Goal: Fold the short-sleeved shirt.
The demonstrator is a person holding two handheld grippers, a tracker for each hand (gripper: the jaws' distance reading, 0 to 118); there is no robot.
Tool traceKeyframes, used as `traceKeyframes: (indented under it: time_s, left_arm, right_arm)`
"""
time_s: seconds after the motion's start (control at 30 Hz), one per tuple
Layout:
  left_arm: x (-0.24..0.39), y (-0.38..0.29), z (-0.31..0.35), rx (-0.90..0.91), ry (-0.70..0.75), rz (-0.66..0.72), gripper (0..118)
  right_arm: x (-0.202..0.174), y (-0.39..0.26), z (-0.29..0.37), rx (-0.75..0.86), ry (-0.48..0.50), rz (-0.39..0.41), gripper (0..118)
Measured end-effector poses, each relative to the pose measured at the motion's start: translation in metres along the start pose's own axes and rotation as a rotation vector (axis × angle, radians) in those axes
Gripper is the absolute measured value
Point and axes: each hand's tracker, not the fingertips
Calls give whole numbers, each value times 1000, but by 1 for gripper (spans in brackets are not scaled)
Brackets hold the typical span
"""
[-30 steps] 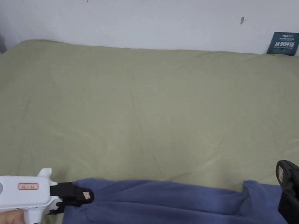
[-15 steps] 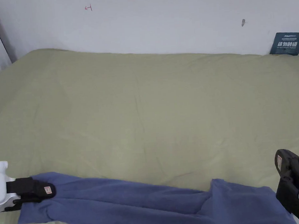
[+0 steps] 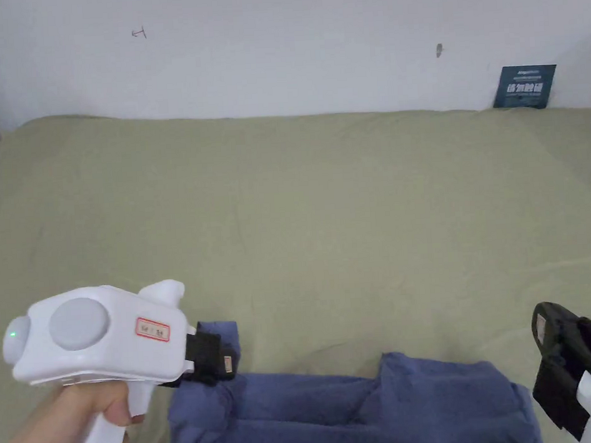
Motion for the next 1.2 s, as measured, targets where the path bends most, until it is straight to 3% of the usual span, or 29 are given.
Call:
traceKeyframes:
  time_s: [0.13, 0.17, 0.23, 0.27, 0.5, 0.57, 0.6, 0.67, 0.8, 1.0, 1.2]
  left_arm:
    - [28, -6, -61, -99, 24, -61, 7]
    - [32, -8, -78, -125, 24, -72, 14]
    - [37, -13, -107, -156, 44, -75, 90]
    - [38, -15, -119, -159, 46, -71, 115]
    - [25, -15, -92, -93, -39, -23, 118]
    - [15, -13, -67, -32, -50, -8, 112]
    - [6, -13, -55, 6, -60, 9, 85]
    - [-9, -14, -47, 11, -64, 28, 4]
    - [-24, -22, -56, -24, -26, 49, 0]
    - [12, -46, -135, -182, -157, 28, 0]
    - [30, -56, -170, -145, -224, 70, 0]
  right_arm:
    - [12, -2, 3, -8, -29, -8, 1]
    - [15, -2, 4, -9, -34, -14, 2]
    - [20, -3, 5, -14, -47, -18, 1]
    - [22, -4, 5, -16, -53, -20, 2]
    - [24, -8, -1, -49, -57, -22, 2]
    - [22, -10, -5, -54, -44, -29, 2]
    - [19, -11, -7, -56, -38, -28, 1]
    - [15, -12, -11, -63, -23, -28, 2]
    - [7, -14, -15, -71, 0, -30, 2]
    - [6, -13, -13, -75, 1, -17, 2]
    - [12, -16, -13, -95, -19, -13, 2]
